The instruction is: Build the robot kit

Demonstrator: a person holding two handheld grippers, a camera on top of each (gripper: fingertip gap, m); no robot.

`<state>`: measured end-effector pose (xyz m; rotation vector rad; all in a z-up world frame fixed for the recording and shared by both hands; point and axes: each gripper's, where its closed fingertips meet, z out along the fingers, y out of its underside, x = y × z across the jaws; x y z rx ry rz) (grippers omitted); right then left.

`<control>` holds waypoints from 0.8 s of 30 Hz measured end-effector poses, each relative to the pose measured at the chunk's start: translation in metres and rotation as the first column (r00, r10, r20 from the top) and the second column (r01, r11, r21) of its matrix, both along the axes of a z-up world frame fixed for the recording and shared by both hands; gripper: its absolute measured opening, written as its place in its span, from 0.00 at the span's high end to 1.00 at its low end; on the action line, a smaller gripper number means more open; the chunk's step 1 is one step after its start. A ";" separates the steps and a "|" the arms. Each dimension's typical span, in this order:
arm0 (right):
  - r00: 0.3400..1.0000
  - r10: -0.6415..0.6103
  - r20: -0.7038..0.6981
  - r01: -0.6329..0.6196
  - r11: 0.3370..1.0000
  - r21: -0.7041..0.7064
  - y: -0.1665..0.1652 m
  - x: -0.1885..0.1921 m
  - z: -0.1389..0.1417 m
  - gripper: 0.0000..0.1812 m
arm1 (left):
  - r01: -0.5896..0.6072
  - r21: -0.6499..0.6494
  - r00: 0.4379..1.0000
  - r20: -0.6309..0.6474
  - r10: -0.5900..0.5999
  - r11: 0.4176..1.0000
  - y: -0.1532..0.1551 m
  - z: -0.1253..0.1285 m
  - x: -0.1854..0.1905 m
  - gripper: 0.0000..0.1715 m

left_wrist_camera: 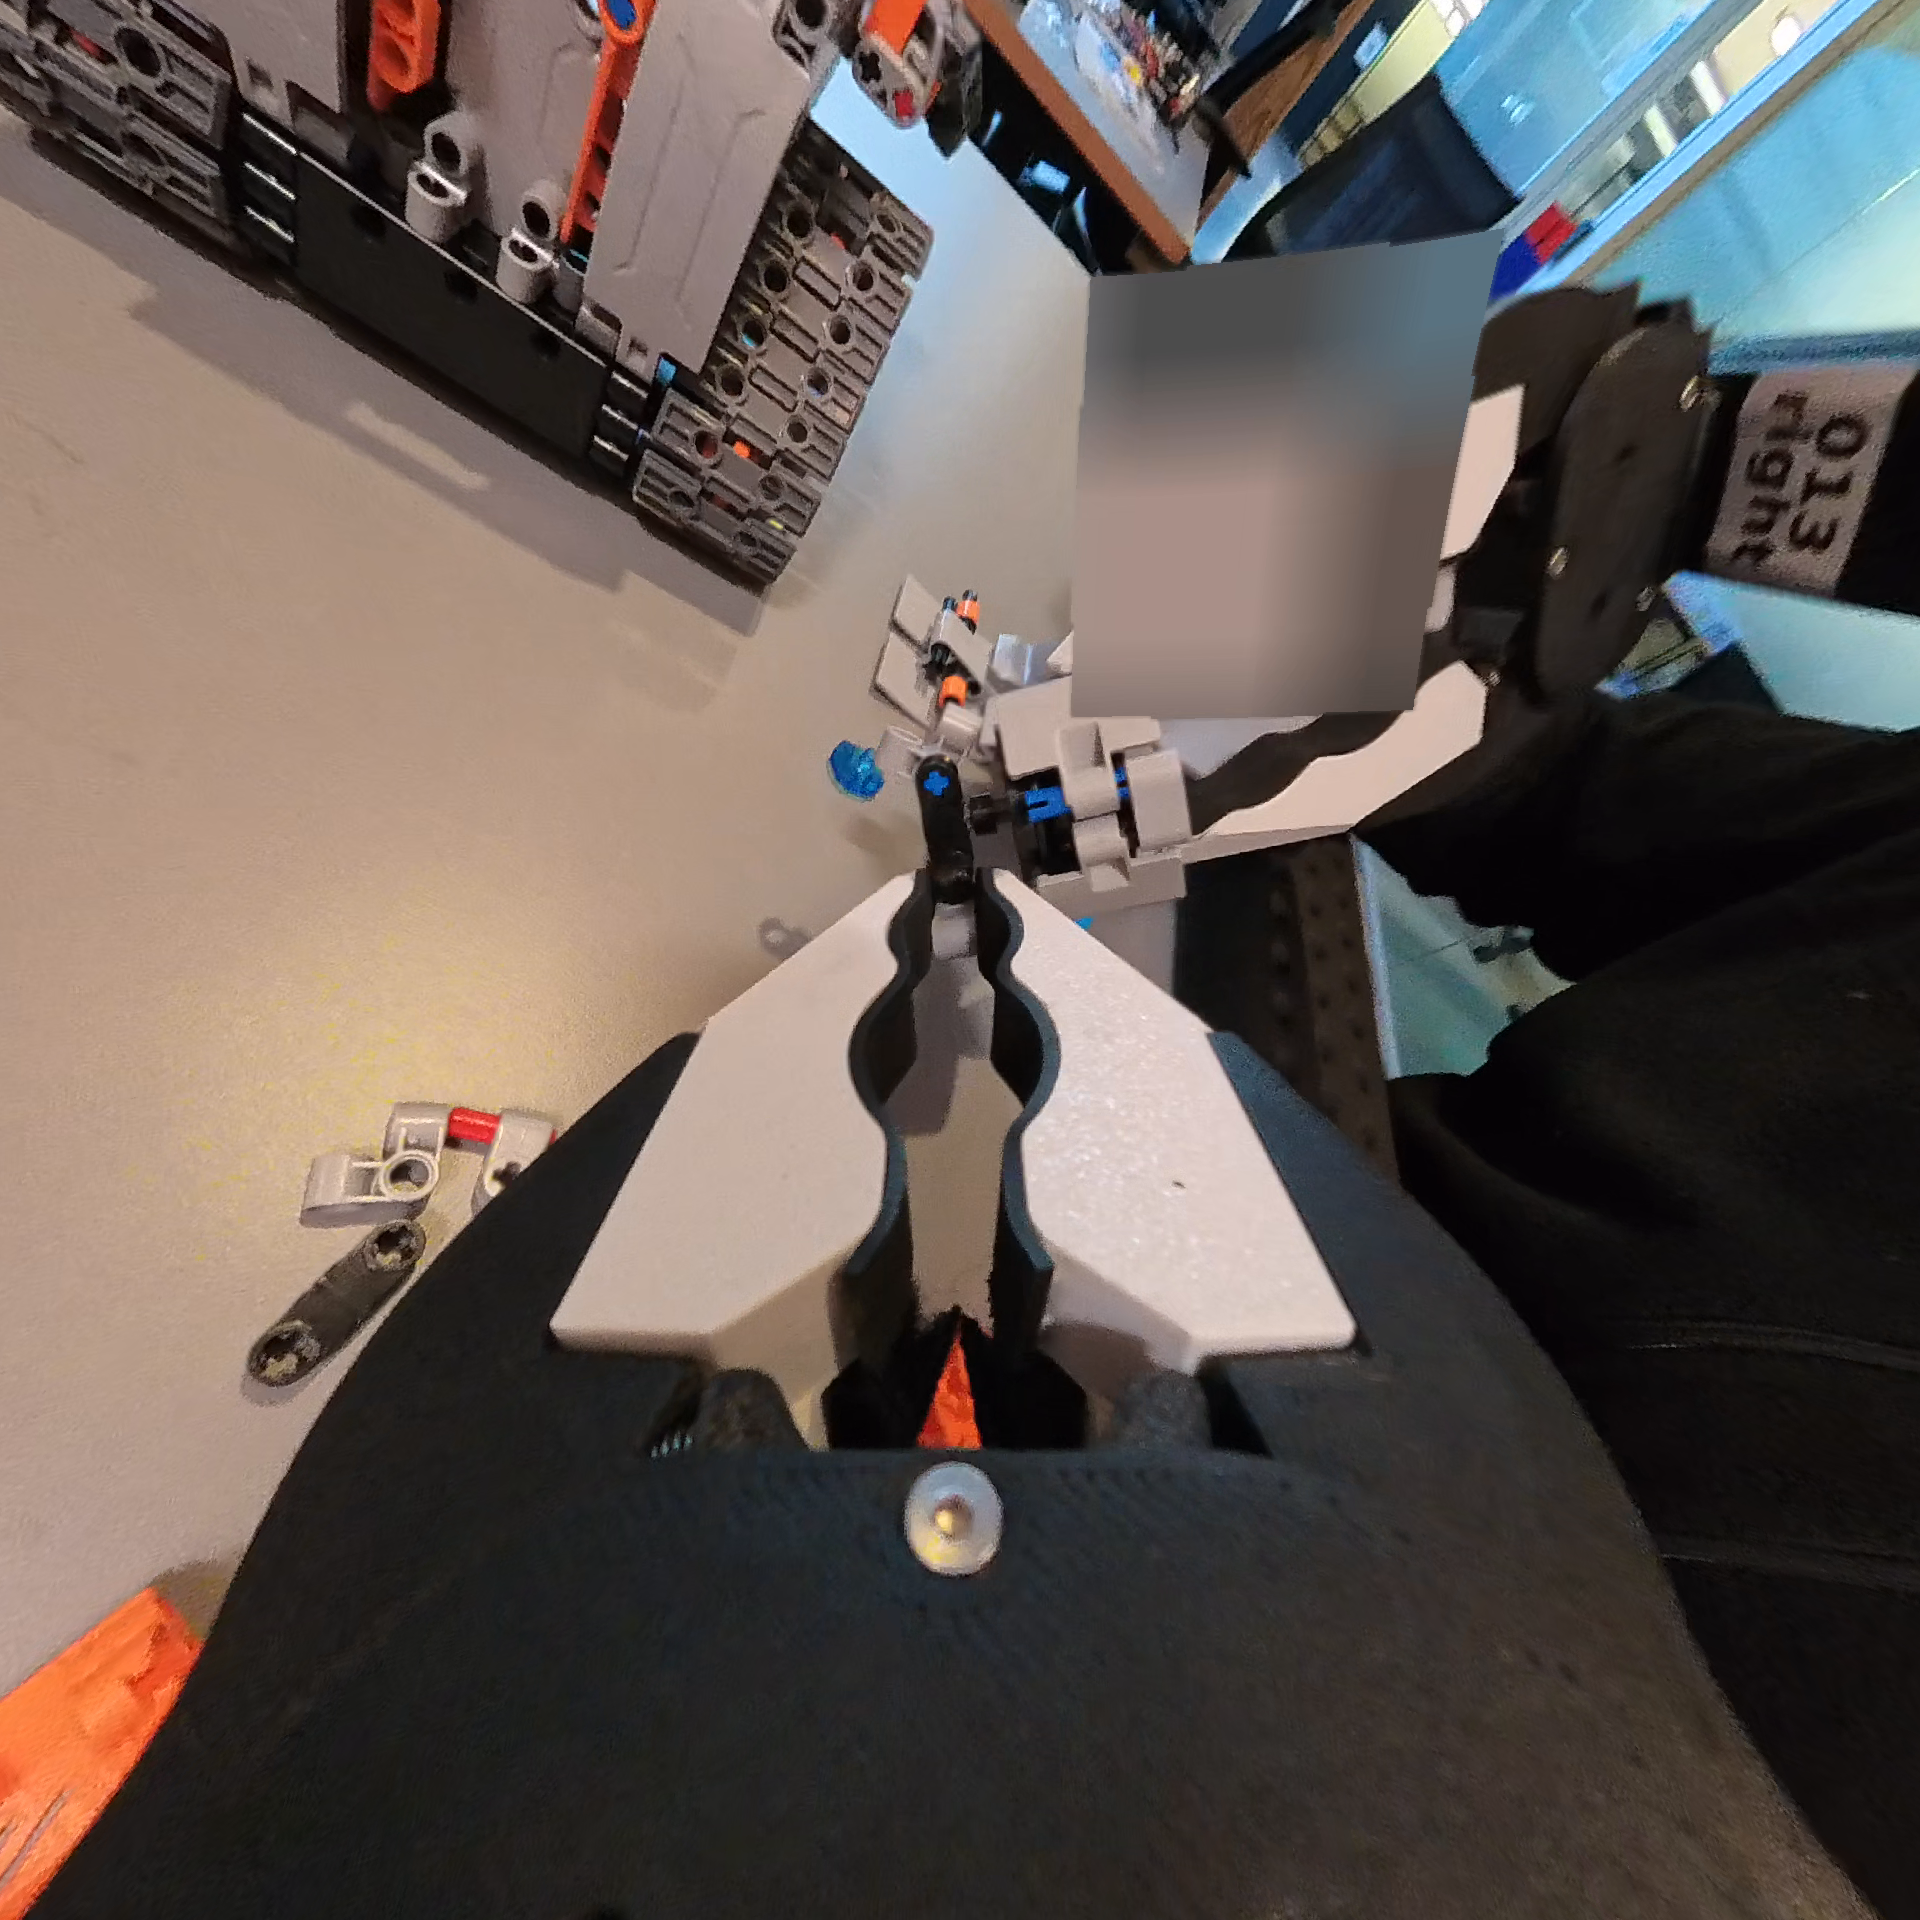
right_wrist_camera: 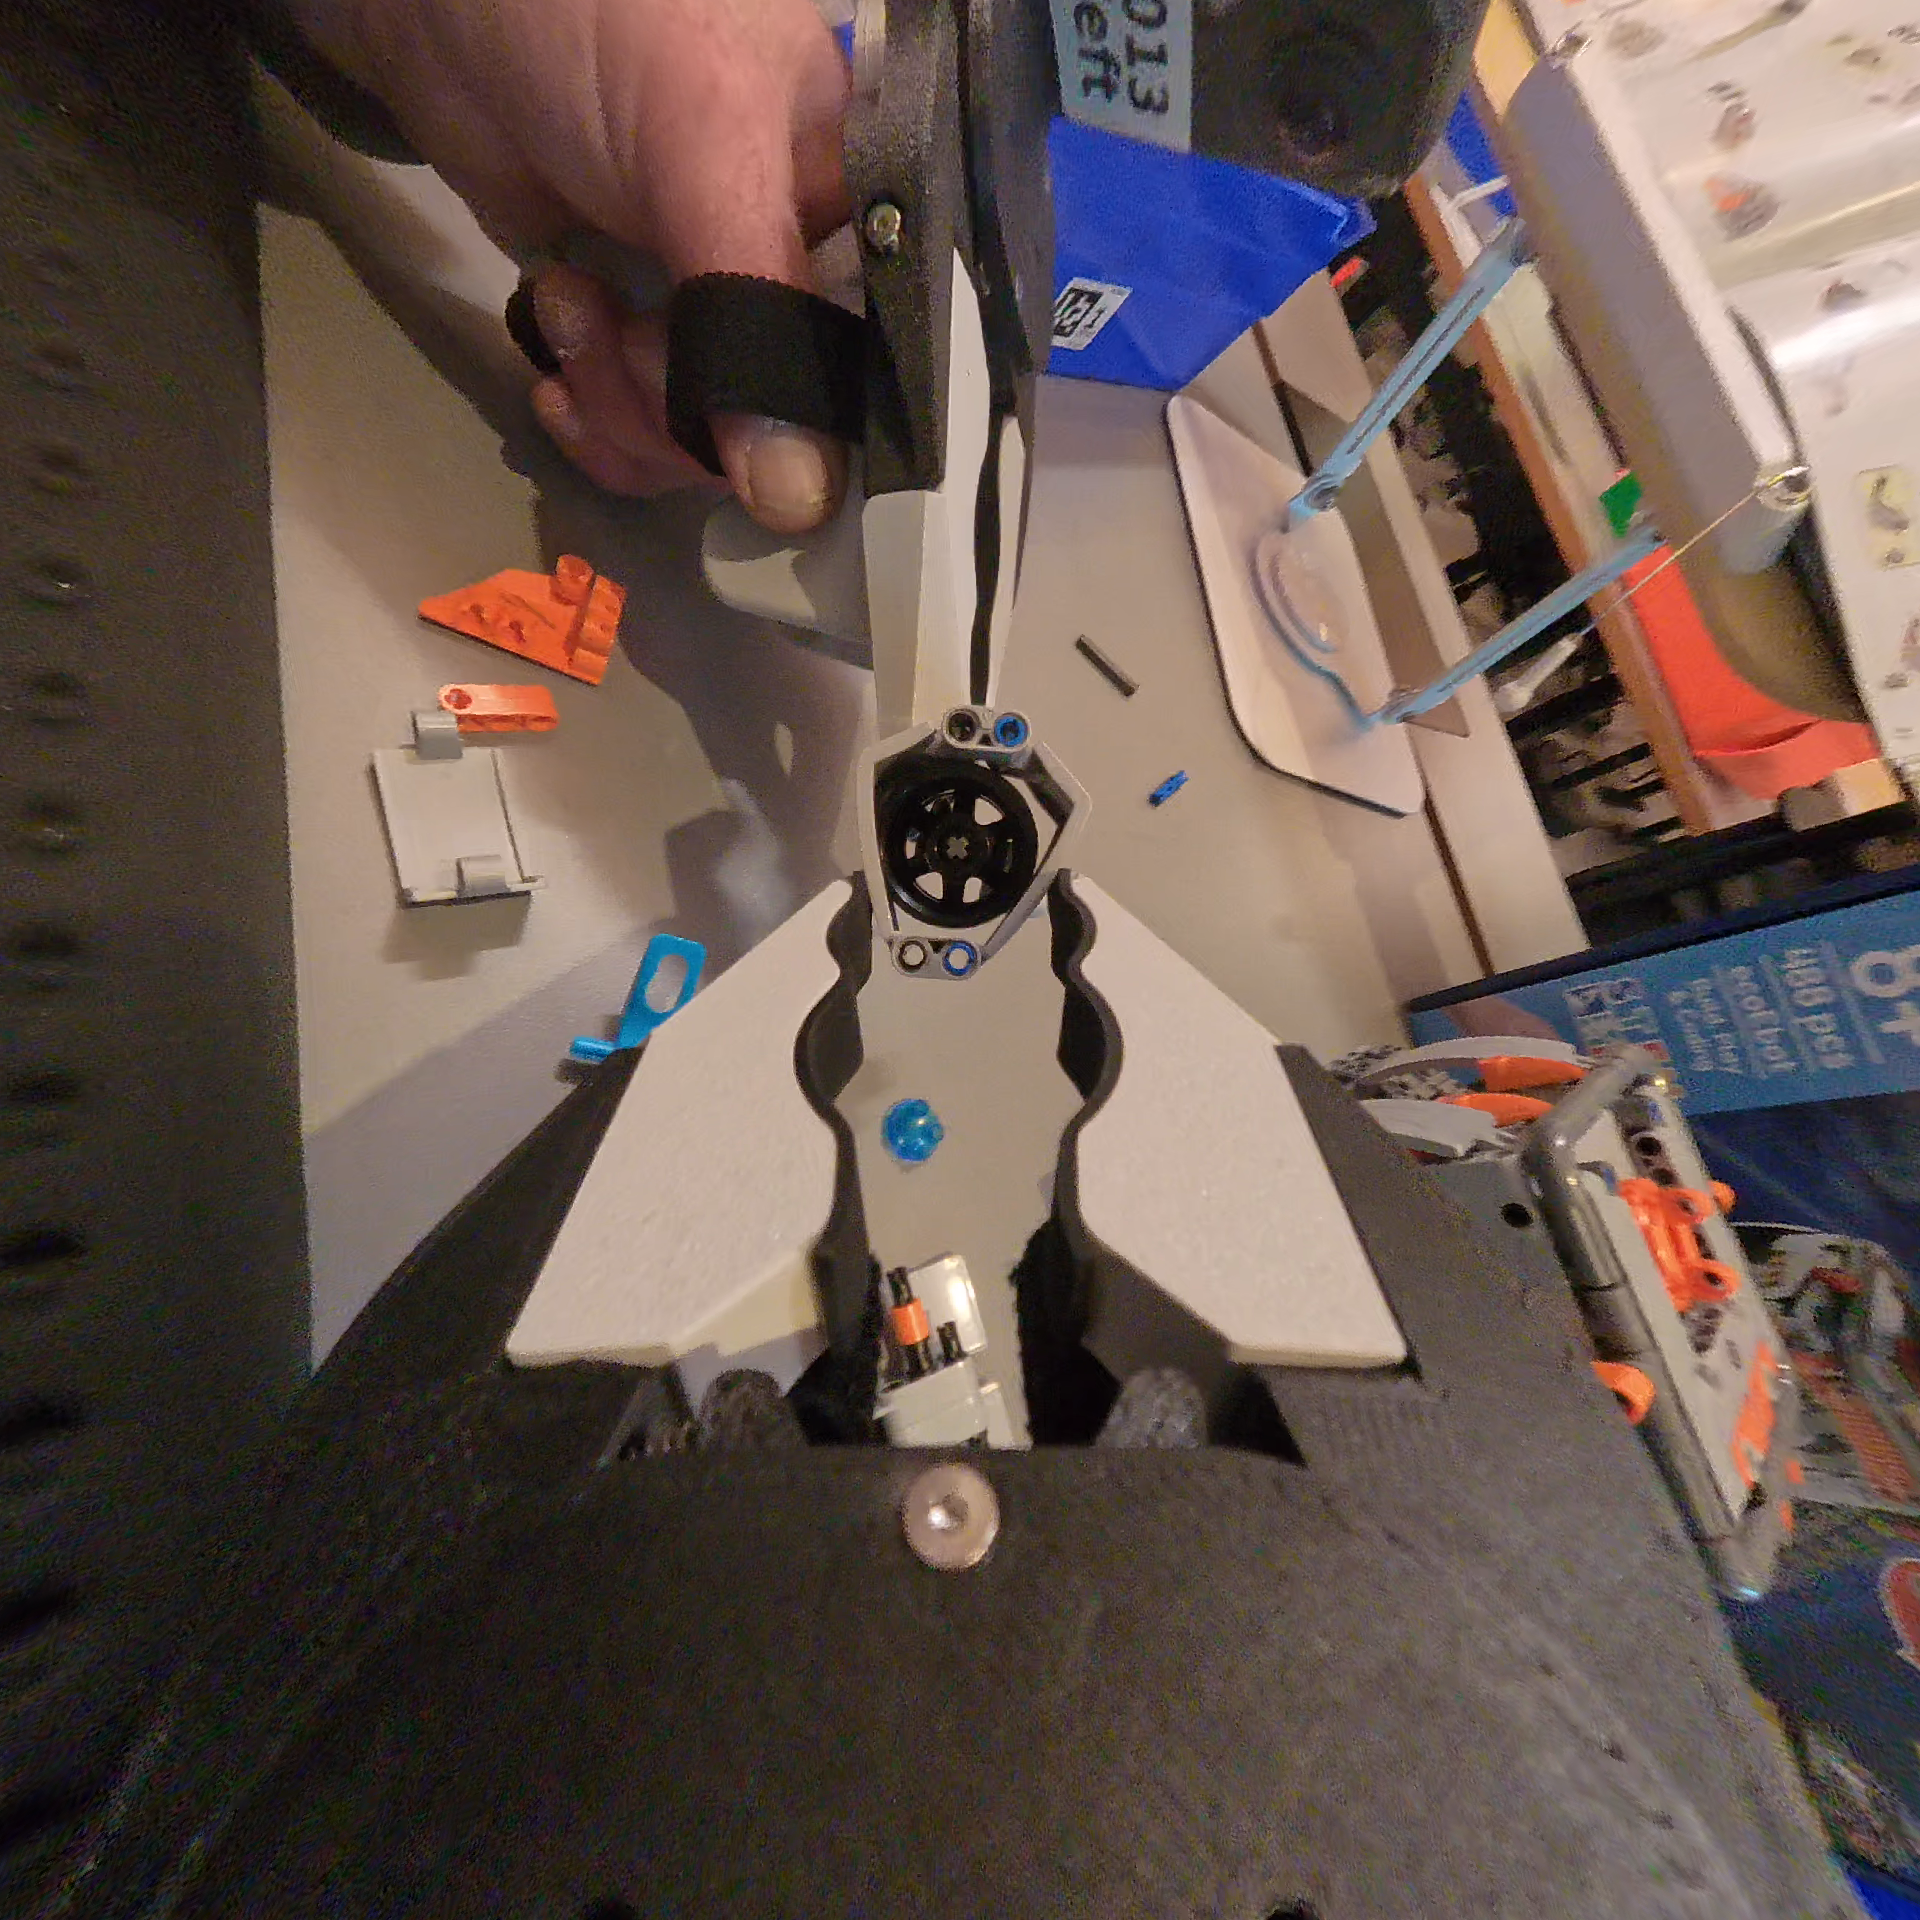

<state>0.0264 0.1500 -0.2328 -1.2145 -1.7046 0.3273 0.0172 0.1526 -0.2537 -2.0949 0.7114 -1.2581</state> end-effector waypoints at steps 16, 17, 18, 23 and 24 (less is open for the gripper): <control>0.975 -0.015 -0.221 0.023 0.999 0.035 0.007 0.002 0.037 0.83 | -0.044 0.117 0.977 0.213 0.018 0.992 0.005 0.045 0.003 0.95; 0.971 -0.016 -0.239 0.023 0.999 0.030 0.007 0.003 0.040 0.83 | -0.049 0.129 0.974 0.227 0.019 0.990 0.005 0.048 0.004 0.95; 0.966 -0.015 -0.259 0.021 1.000 0.022 0.007 0.004 0.043 0.83 | -0.057 0.144 0.971 0.240 0.021 0.988 0.005 0.052 0.005 0.95; 0.940 -0.014 -0.342 0.007 1.000 -0.021 0.009 0.008 0.056 0.83 | -0.094 0.199 0.956 0.293 0.032 0.976 0.006 0.071 0.007 0.94; 0.938 -0.012 -0.347 0.002 1.000 -0.027 0.009 0.008 0.057 0.83 | -0.096 0.203 0.952 0.305 0.030 0.975 0.006 0.073 0.007 0.94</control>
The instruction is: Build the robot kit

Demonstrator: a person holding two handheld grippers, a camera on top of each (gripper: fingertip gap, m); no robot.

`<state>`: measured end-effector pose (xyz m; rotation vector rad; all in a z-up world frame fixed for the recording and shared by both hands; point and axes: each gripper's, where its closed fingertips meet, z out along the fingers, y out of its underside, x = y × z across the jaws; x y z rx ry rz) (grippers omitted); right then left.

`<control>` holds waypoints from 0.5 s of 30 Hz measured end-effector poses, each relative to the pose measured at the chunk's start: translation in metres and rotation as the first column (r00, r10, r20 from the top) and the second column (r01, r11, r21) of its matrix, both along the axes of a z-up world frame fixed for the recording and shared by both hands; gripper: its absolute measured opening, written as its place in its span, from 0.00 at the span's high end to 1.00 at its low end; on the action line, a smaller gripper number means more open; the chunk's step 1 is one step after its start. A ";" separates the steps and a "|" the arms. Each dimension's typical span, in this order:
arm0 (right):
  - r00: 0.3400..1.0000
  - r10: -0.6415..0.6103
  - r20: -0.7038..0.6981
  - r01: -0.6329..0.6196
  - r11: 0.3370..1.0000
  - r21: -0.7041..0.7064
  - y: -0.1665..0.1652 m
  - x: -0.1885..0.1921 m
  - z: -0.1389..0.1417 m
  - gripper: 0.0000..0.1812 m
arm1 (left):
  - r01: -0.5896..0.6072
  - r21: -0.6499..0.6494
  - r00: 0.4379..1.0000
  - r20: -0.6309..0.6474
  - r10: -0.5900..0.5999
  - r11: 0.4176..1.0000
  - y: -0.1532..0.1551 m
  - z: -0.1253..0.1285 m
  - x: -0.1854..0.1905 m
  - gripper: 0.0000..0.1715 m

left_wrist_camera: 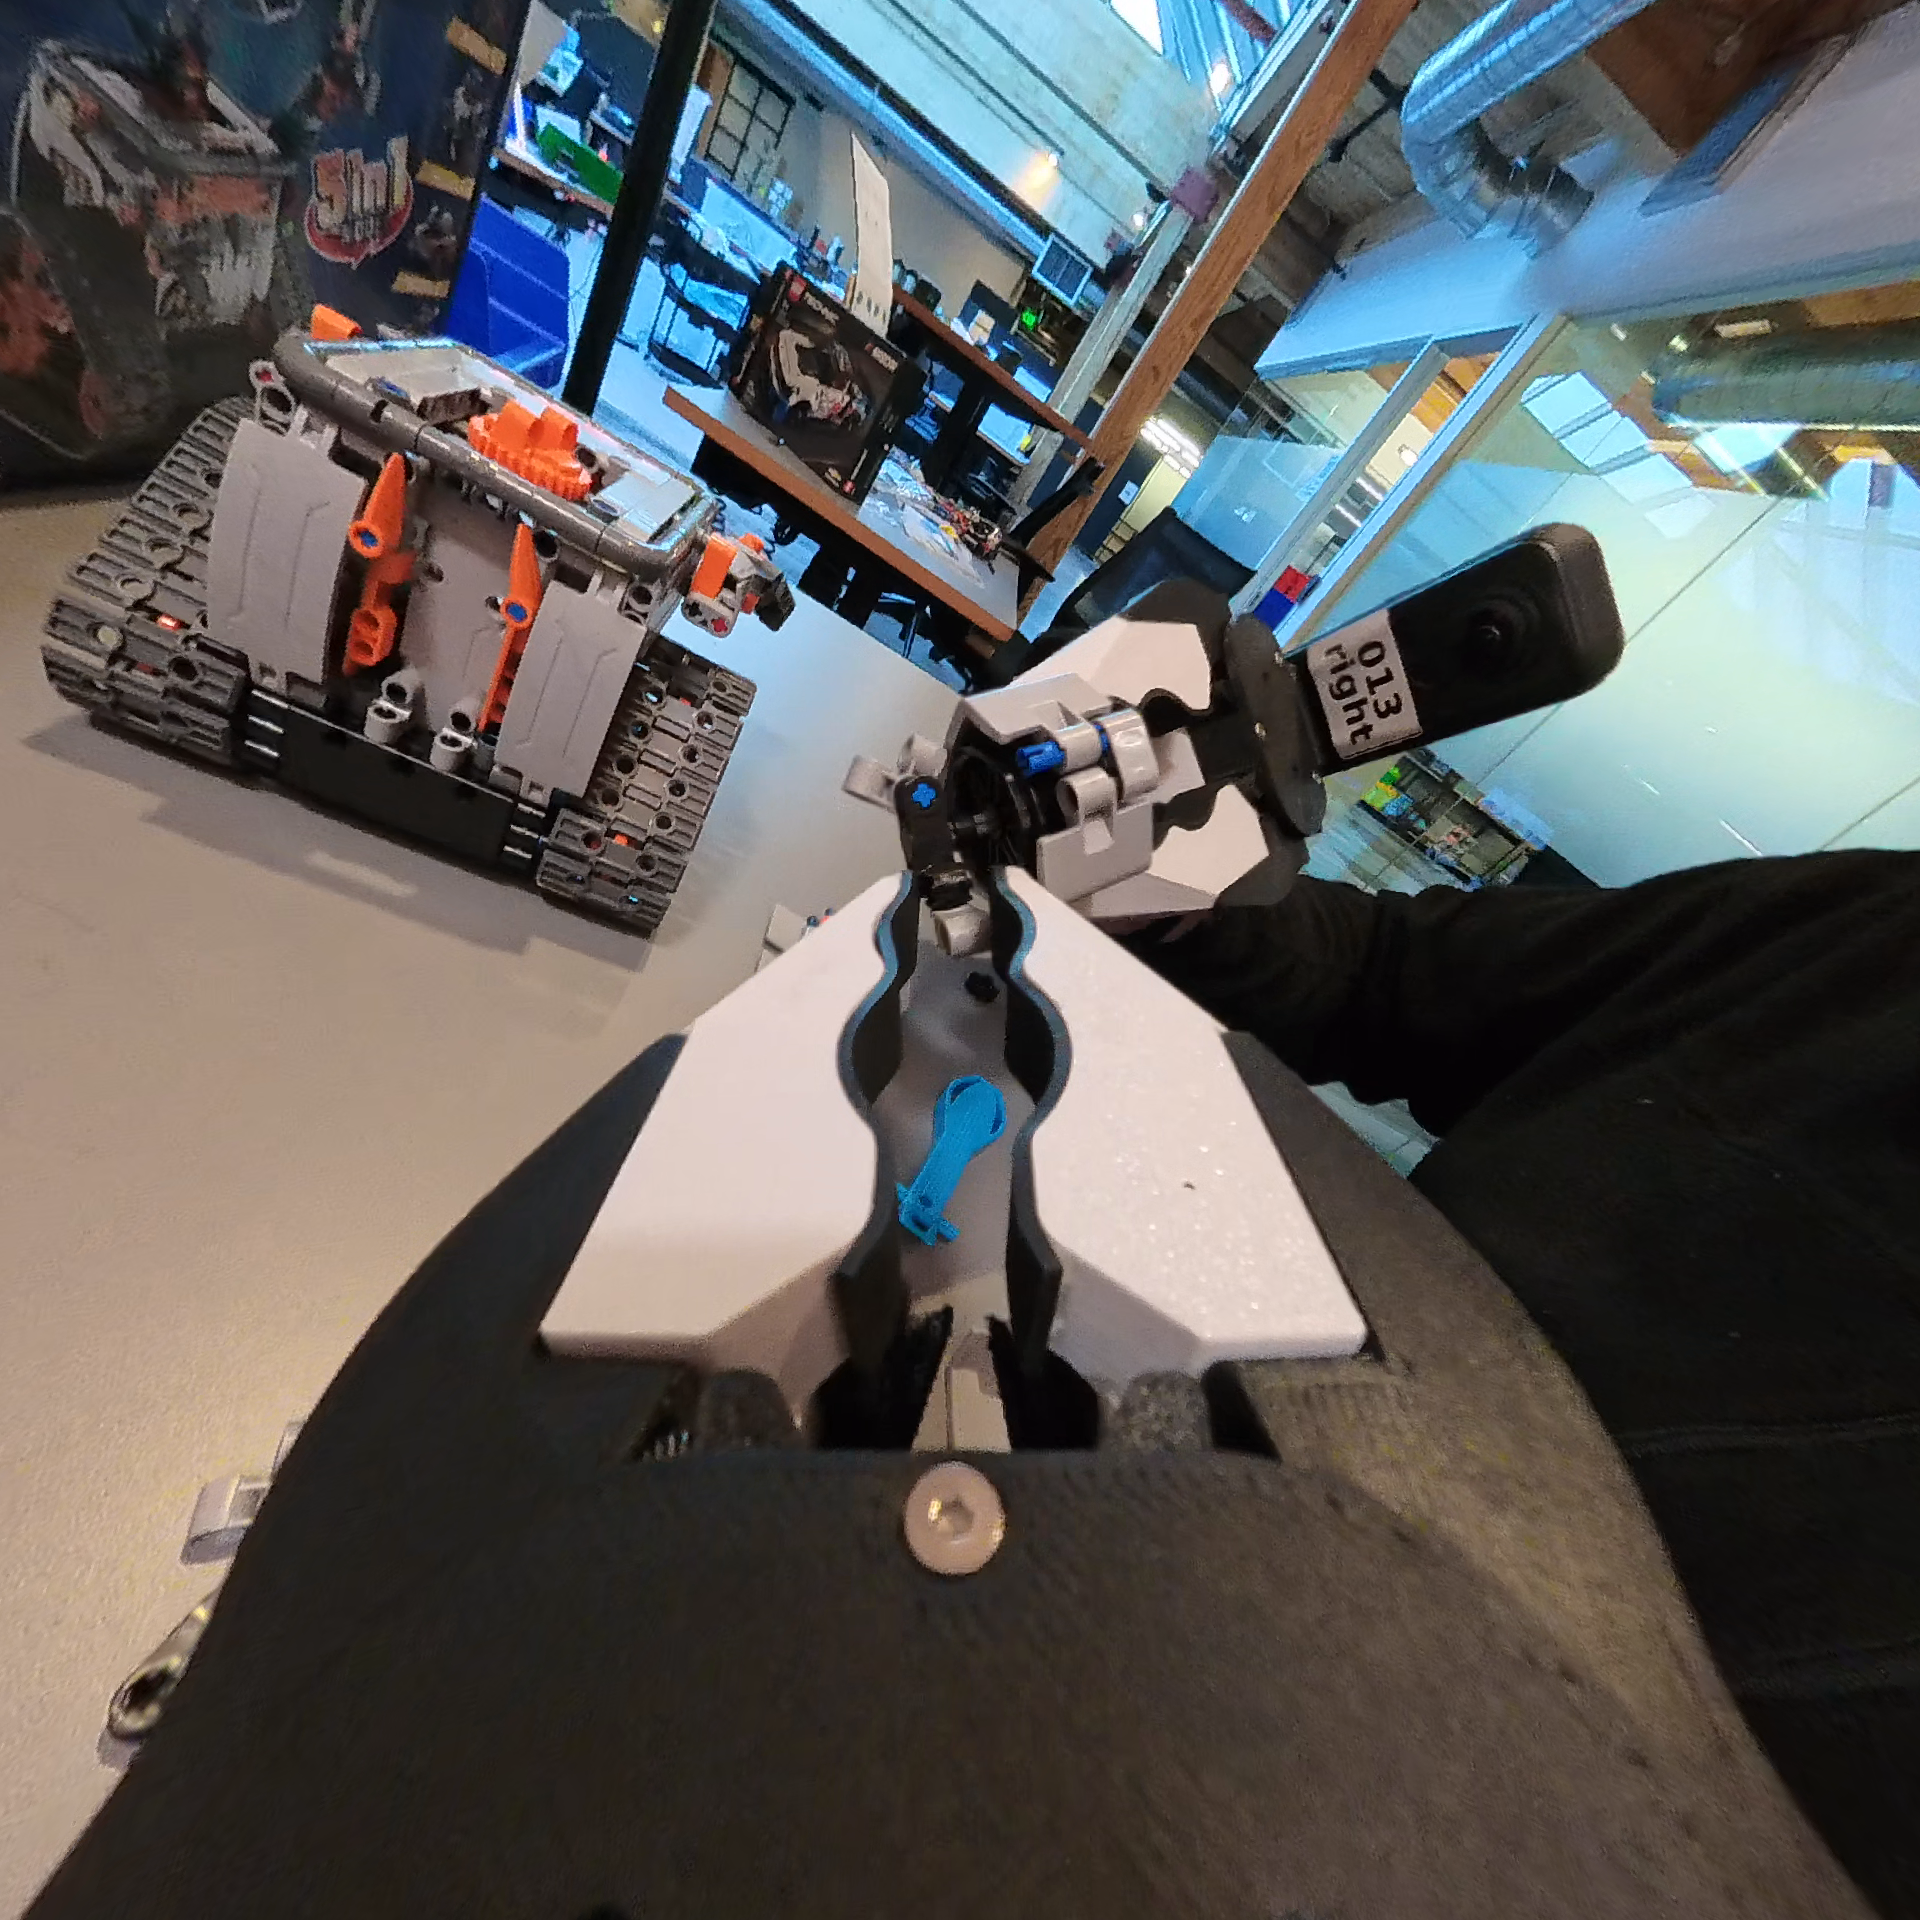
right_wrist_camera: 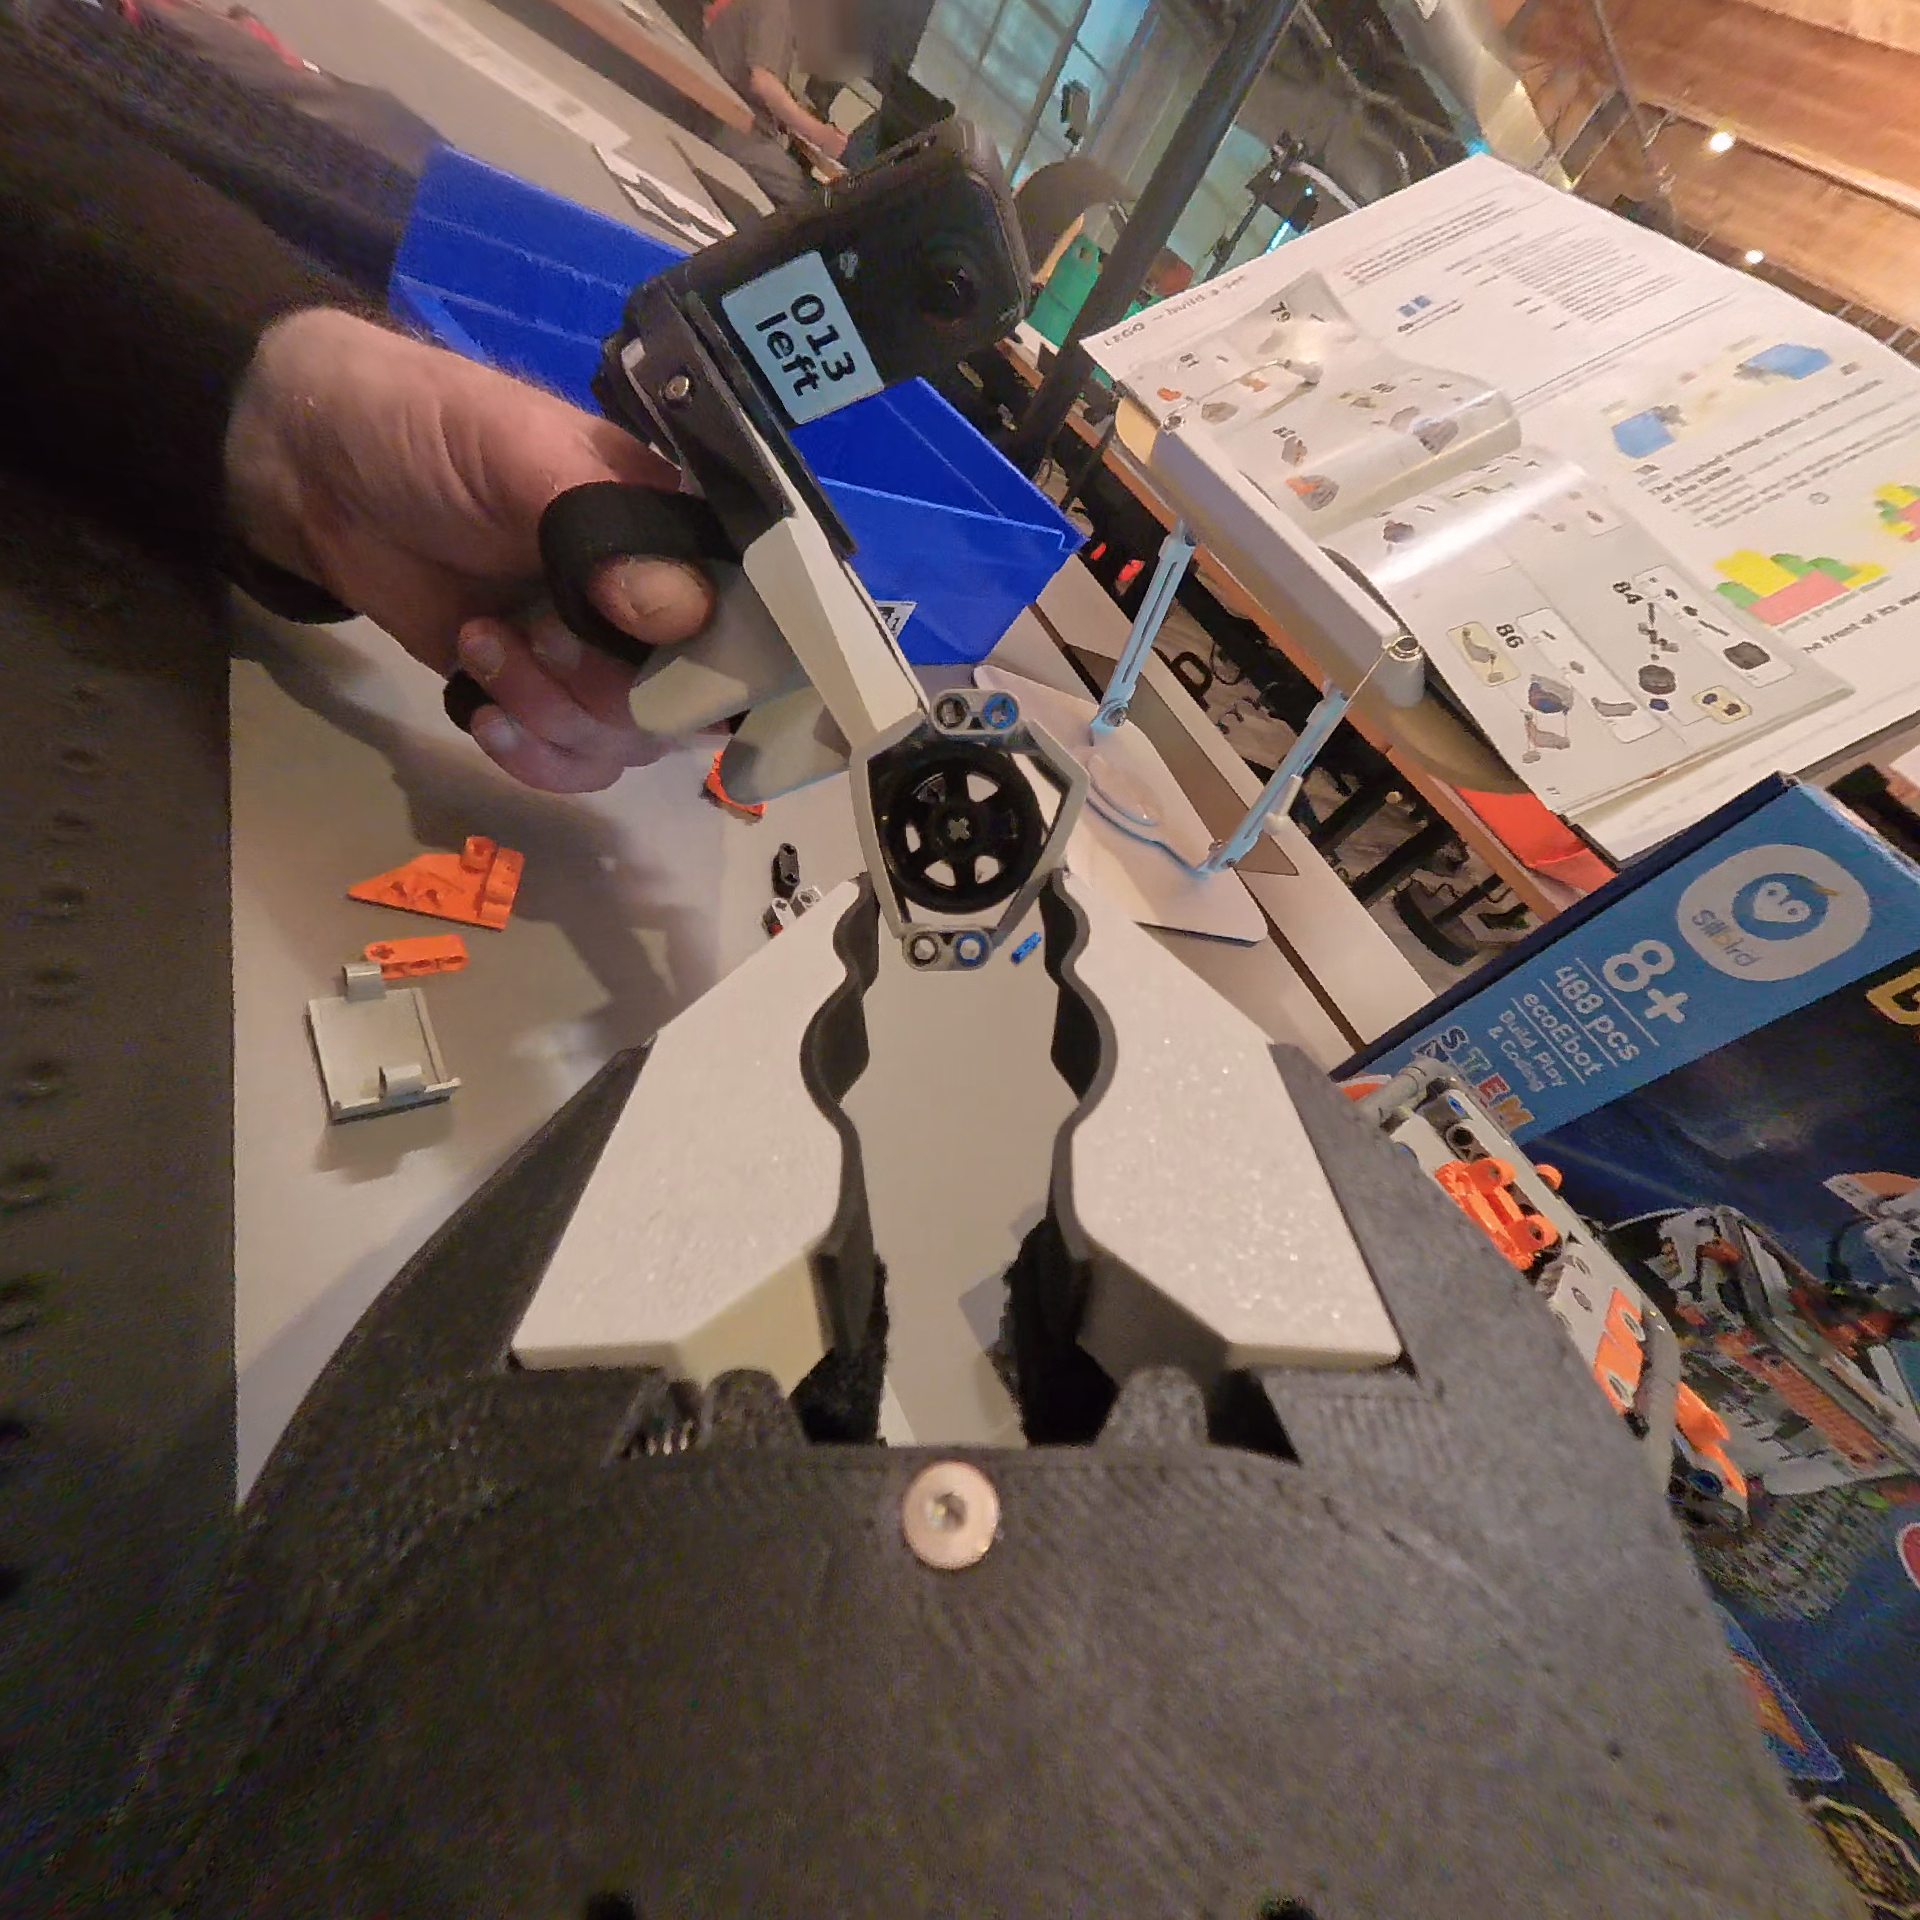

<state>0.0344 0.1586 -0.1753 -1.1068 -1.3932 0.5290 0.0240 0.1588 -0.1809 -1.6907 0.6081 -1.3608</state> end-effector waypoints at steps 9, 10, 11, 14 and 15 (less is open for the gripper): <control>0.998 0.015 -0.065 -0.015 1.000 0.004 -0.001 0.005 0.013 0.84 | 0.032 0.022 0.998 0.058 -0.034 0.999 -0.001 0.013 0.006 0.94; 0.997 0.021 -0.073 -0.020 1.000 0.011 -0.003 0.005 0.015 0.84 | 0.047 0.018 0.996 0.071 -0.048 0.999 -0.002 0.015 0.006 0.94; 0.997 0.023 -0.076 -0.022 1.000 0.019 -0.004 0.006 0.017 0.84 | 0.050 0.020 0.996 0.072 -0.051 0.999 -0.003 0.016 0.007 0.94; 0.995 0.042 -0.091 -0.040 0.999 0.019 -0.004 0.009 0.020 0.85 | 0.027 0.068 0.999 0.025 -0.029 0.997 -0.003 0.020 0.009 0.94; 0.995 0.038 -0.092 -0.036 0.999 0.025 -0.003 0.010 0.021 0.85 | 0.015 0.075 1.000 0.016 -0.016 0.997 -0.002 0.022 0.009 0.94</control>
